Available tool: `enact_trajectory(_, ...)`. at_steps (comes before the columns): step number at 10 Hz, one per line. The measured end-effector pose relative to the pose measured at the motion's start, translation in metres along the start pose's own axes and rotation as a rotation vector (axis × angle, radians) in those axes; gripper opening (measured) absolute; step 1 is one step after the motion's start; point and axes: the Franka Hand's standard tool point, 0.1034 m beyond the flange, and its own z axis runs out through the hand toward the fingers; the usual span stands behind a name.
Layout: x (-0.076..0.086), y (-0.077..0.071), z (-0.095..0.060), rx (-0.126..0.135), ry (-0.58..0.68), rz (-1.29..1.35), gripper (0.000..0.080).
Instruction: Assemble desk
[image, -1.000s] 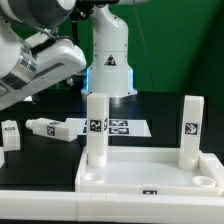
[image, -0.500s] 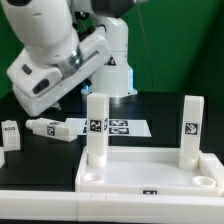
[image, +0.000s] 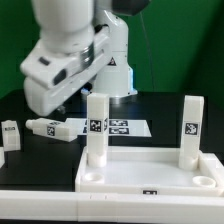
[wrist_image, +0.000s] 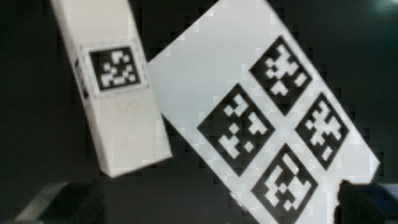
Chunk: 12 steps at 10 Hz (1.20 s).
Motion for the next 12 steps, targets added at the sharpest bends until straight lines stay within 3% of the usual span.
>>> enact_trajectory(1,0.000,-0.008,0.010,-0.061,0.027,-0.049,0.0649)
enact_trajectory(2,-0.002,-0.010,0.019,-0.091,0.049,-0.081,0.0649)
enact_trajectory(3,-0.009,-0.008,0.025,-0.074,0.047,-0.081,0.0649)
enact_trajectory(6,-0.009,-0.007,0.025,-0.074,0.046,-0.077,0.0649)
enact_trajectory(7,-0.008,-0.002,0.023,-0.116,0.049,-0.095,0.0649)
enact_trajectory(9,-0.008,0.002,0.015,-0.340,0.139,-0.159,0.0649)
enact_trajectory(10,-0.017,0.001,0.020,-0.368,0.158,-0.182,0.0649)
enact_trajectory(12,-0.016,0.002,0.019,-0.363,0.148,-0.170,0.0649)
